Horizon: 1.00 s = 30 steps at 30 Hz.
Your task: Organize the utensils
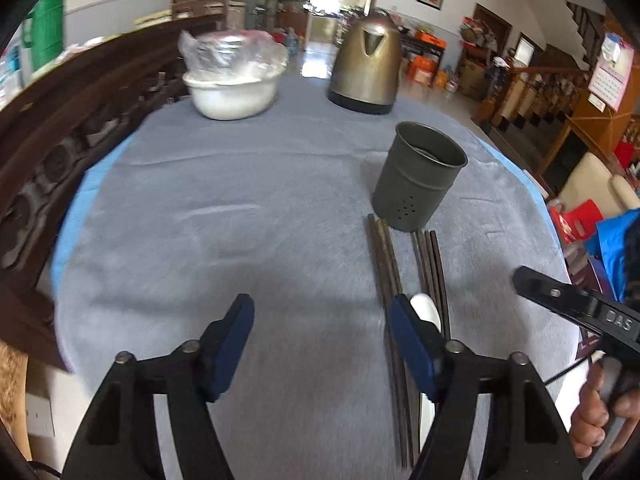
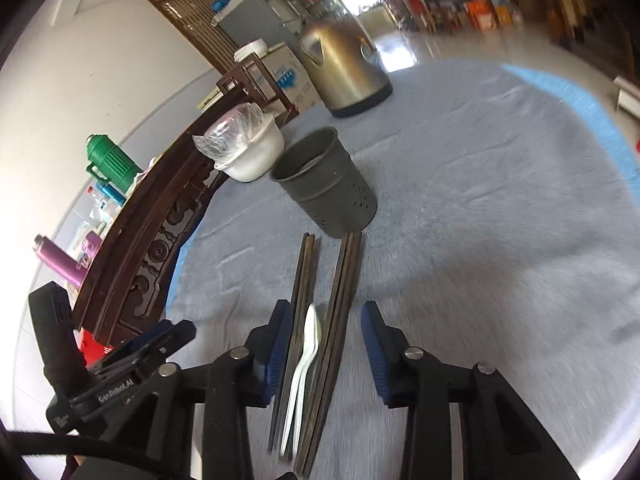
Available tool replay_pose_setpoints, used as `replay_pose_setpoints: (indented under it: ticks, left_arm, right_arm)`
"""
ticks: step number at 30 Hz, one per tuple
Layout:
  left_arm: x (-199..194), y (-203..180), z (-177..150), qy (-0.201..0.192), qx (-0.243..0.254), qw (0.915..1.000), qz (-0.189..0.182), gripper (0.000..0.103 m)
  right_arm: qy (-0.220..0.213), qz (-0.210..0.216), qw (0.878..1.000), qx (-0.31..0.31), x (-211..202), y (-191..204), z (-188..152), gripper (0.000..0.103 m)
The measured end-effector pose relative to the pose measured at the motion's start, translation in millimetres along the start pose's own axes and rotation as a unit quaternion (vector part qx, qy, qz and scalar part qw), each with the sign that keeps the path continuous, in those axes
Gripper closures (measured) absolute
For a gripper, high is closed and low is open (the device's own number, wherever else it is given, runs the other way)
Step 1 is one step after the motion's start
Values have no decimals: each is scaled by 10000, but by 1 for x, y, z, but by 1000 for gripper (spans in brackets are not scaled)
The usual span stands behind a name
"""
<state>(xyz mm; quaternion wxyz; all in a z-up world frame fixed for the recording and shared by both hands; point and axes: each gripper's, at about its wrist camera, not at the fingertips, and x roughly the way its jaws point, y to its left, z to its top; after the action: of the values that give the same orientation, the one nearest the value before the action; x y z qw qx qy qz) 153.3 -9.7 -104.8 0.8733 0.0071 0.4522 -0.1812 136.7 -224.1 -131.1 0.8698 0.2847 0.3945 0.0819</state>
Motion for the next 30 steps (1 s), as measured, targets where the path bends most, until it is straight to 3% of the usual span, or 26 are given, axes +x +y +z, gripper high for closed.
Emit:
replay_pose_setpoints:
  ticks: [8,12,15,16,18,22,30]
  left_arm:
    - [68,-9,32,617,119,9969,-465,49]
    - [86,-9,38,868,82,9937,-702,52]
    - [93,-10,40,984,125,9912,-873,61]
    - [95,-10,40,1041,121,9901,-935,68]
    - [101,-10,39,1148,89,9876,-1068,78]
    - [102,-8,39,1129,76,9865,-1186,88]
    - [92,-5,35,1016,85,9902,-957,92]
  right_arm:
    - [596,170,9970,457,73,-27,38,75]
    - [852,205,9943,607,96,-32,45,77]
    - [1005,298,9918,725,111,-34,46,82]
    - [1015,294,9918,726,113,-35,46,89]
    - [1016,376,9914,736,116,-36,45,94]
    - [933,559,9914,731,115,-38,44,94]
    - [477,1286,9862,925,104,-70,39,94]
